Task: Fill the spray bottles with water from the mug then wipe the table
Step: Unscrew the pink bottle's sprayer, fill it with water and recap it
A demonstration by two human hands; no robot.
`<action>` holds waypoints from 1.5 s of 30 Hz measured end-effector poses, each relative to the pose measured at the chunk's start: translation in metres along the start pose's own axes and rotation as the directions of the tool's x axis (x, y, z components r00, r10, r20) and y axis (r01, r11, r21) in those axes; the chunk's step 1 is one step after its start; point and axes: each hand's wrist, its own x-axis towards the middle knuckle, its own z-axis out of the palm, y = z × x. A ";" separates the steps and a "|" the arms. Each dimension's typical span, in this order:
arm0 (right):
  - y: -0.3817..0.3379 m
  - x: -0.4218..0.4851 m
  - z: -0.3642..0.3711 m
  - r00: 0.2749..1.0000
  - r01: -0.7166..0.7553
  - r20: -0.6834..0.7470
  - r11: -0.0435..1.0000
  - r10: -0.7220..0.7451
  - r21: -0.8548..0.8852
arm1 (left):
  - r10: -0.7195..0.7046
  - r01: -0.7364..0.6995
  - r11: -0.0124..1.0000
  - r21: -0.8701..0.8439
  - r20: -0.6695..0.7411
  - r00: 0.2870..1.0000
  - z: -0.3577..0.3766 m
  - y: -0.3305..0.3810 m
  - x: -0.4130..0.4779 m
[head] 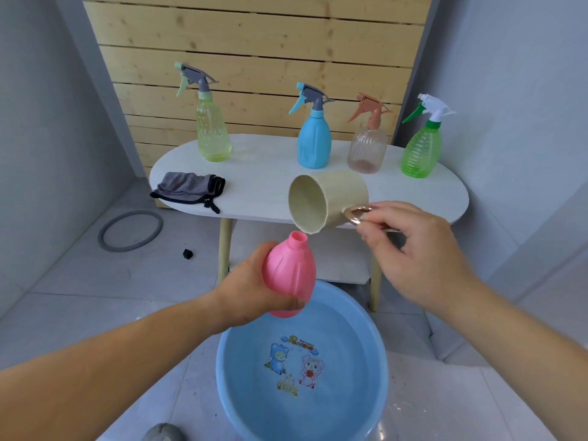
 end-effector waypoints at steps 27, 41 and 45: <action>0.177 -0.133 0.174 0.104 -0.994 0.416 0.100 0.903 0.032 | -0.013 0.015 0.998 -0.063 0.047 0.999 0.022 -0.024 0.003; 0.197 -0.143 0.192 0.088 -0.995 0.399 0.103 0.913 -0.015 | -0.025 0.027 0.999 -0.046 0.044 0.999 0.023 -0.037 0.016; 0.198 -0.146 0.194 0.097 -0.993 0.402 0.113 0.911 -0.018 | -0.026 0.028 0.999 -0.044 0.046 0.999 0.021 -0.038 0.015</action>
